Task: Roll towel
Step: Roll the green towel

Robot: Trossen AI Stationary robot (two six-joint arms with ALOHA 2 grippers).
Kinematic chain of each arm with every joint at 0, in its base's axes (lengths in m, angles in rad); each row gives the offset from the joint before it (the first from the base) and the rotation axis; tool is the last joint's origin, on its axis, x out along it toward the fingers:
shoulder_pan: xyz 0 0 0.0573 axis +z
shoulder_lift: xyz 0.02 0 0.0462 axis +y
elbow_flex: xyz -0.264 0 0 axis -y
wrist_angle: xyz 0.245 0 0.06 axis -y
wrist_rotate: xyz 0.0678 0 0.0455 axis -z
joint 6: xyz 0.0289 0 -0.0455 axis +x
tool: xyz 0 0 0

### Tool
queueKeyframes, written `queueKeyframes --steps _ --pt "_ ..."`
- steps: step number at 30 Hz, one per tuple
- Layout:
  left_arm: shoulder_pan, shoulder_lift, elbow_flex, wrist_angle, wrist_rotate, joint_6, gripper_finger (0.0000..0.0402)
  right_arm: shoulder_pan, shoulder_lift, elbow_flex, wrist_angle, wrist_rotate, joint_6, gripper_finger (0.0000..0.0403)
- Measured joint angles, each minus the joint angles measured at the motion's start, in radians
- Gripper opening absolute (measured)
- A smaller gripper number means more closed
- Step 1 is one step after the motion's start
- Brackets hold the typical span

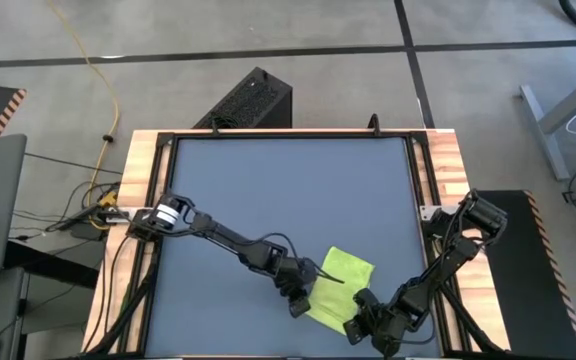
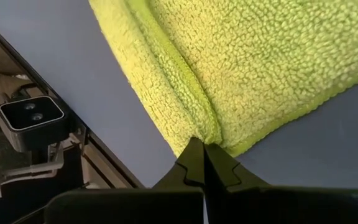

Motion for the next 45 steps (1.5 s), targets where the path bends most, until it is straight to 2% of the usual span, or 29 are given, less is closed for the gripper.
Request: queueKeyframes --steps 3,7,10,14,19,22,26,30,32,36,39,45 --pt "0.013 0.001 0.051 -0.073 -0.069 0.079 0.006 -0.01 0.0 -0.001 -0.015 0.0 0.0 0.0012" --pt "0.016 0.008 0.129 -0.169 -0.097 0.202 0.0062 -0.017 0.001 -0.001 -0.024 0.0 0.001 0.0012" --pt "0.021 0.01 0.204 -0.324 -0.119 0.303 0.0062 -0.02 0.001 -0.001 -0.026 -0.008 0.005 0.0012" --pt "0.02 0.01 0.268 -0.531 -0.216 0.385 0.0066 -0.021 0.001 -0.001 -0.033 -0.018 0.007 0.0012" --pt "0.016 -0.004 0.287 -0.601 -0.22 0.478 0.0074 -0.032 0.001 -0.001 -0.04 -0.026 0.008 0.0012" --pt "-0.025 -0.061 0.283 -0.526 -0.218 0.664 0.0074 -0.046 0.001 0.0 -0.049 -0.028 0.007 0.0012" --pt "-0.105 -0.169 0.217 -0.273 -0.258 0.825 0.0064 -0.063 0.001 -0.001 -0.058 -0.031 0.002 0.0012" --pt "-0.127 -0.199 0.125 -0.022 -0.246 0.947 0.0052 -0.067 0.001 -0.001 -0.06 -0.031 0.0 0.0012" --pt "-0.123 -0.182 0.098 0.057 -0.206 0.952 0.0046 -0.067 0.001 -0.001 -0.06 -0.03 -0.001 0.0012" --pt "-0.099 -0.114 0.078 0.133 -0.048 0.84 0.0025 -0.067 0.001 -0.001 -0.06 -0.028 -0.001 0.0012" --pt "-0.093 -0.072 0.076 0.162 -0.053 0.811 0.0005 -0.067 0.002 -0.001 -0.06 -0.026 0.0 0.0012" --pt "-0.102 -0.042 0.078 0.23 -0.078 0.775 0.0001 -0.068 0.002 -0.002 -0.057 -0.026 0.0 0.0012"
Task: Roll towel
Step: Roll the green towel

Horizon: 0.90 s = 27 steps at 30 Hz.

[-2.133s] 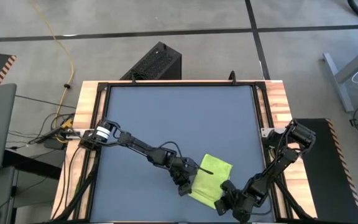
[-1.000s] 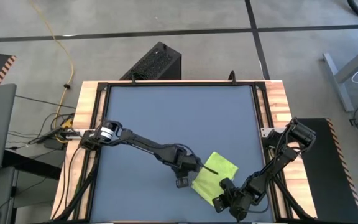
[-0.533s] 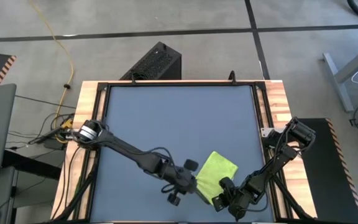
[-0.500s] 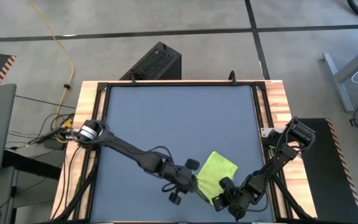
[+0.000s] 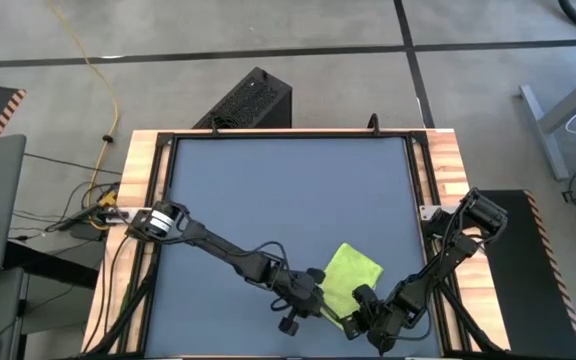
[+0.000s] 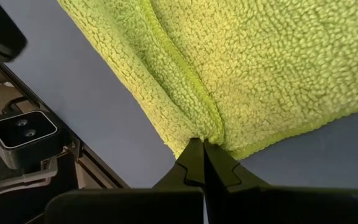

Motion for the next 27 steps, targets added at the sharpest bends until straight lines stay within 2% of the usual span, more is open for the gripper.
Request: queueKeyframes --steps 6,16,23,27 --pt "0.007 -0.001 0.002 -0.012 -0.064 0.001 0.0 0.0 0.0 0.0 0.001 0.0 0.0 0.0012" --pt "0.017 -0.001 -0.007 -0.05 -0.067 0.008 0.0 -0.001 0.0 0.0 0.001 -0.001 0.008 0.0012" --pt "0.04 -0.002 -0.01 -0.055 -0.109 -0.003 0.0 -0.001 0.0 0.0 0.001 -0.004 0.009 0.0012" --pt "0.054 0.027 -0.008 -0.04 -0.078 -0.035 0.0 -0.001 0.0 0.0 0.002 -0.004 0.01 0.0012"
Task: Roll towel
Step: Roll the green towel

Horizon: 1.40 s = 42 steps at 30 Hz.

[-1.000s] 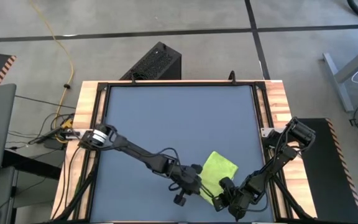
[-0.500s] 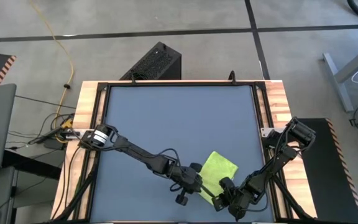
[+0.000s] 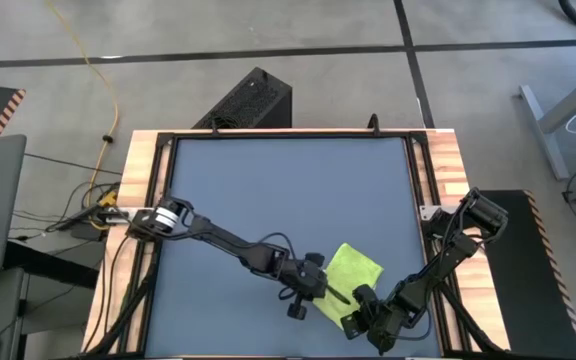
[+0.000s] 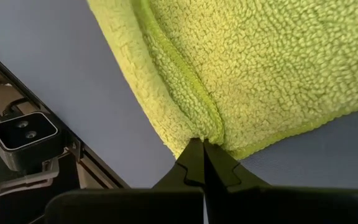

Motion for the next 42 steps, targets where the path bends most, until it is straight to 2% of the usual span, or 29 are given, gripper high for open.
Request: queueKeyframes --steps 3,9,14,20,31,37,42 --pt "-0.002 0.042 -0.001 0.021 0.053 -0.053 0.0 0.0 0.0 0.0 0.002 -0.002 0.0 0.0012" --pt "-0.016 0.053 0.0 0.02 0.023 -0.057 0.0 -0.001 0.0 0.0 0.003 0.001 -0.012 0.0012" --pt "-0.002 0.053 0.0 0.006 0.023 -0.065 0.0 -0.003 0.001 -0.001 0.013 0.006 -0.087 0.0037" --pt "0.001 0.053 0.0 -0.052 0.021 -0.069 0.0 -0.005 0.001 0.0 0.006 0.01 -0.03 0.0057" --pt "0.025 0.05 0.002 -0.115 0.04 -0.19 0.0 0.004 -0.005 0.005 -0.036 0.024 -0.011 0.006" --pt "0.036 0.049 0.002 -0.122 0.05 -0.199 0.0 0.019 -0.033 0.006 -0.078 0.071 -0.011 0.0061" --pt "0.036 0.049 0.001 -0.123 0.051 -0.196 0.0 0.019 -0.043 0.005 -0.092 0.071 -0.011 0.0066"
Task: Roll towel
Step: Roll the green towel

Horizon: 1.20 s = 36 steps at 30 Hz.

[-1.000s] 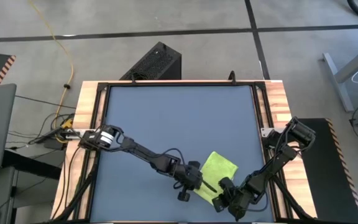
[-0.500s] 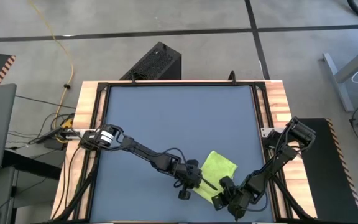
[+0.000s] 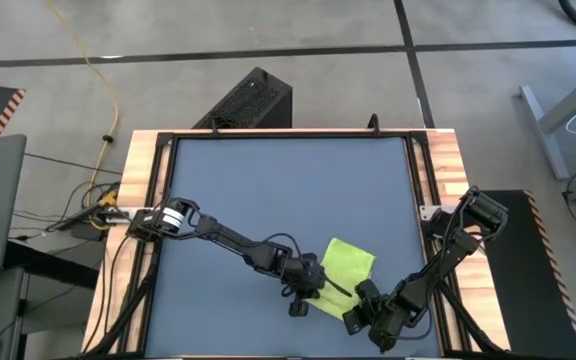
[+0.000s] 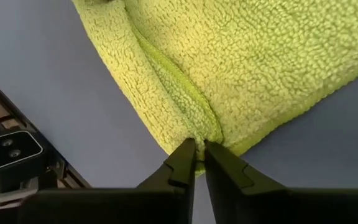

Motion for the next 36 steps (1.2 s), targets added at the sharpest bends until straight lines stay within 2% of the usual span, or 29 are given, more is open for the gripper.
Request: queueKeyframes --steps 7,12,19,23,28,31,33,36 --pt "0.0 0.0 -0.001 0.001 0.001 -0.007 0.0 0.0 -0.003 0.002 0.008 -0.005 0.0 0.0129" --pt "0.0 0.0 -0.001 0.001 0.004 -0.015 0.0 0.0 -0.055 -0.004 -0.038 -0.021 -0.049 0.0176" --pt "0.002 0.0 -0.001 0.001 0.009 -0.021 0.0 0.004 -0.191 -0.003 -0.219 -0.019 -0.08 0.0184" --pt "0.013 0.001 -0.001 0.001 0.044 -0.054 0.0 0.021 -0.253 -0.001 -0.166 0.039 -0.296 0.0181" --pt "0.028 0.002 -0.002 -0.002 0.076 -0.09 0.0 0.047 -0.233 0.002 0.017 0.125 -0.767 0.018" --pt "0.031 0.002 -0.002 -0.001 0.076 -0.114 0.0 0.062 -0.166 0.002 0.115 0.124 -1.055 0.018" --pt "0.032 0.002 -0.002 -0.002 0.076 -0.127 0.0 0.07 -0.115 0.008 0.134 0.124 -1.161 0.018" --pt "0.032 0.002 -0.002 -0.003 0.084 -0.144 0.0 0.071 -0.043 0.056 0.054 0.124 -1.218 0.018"
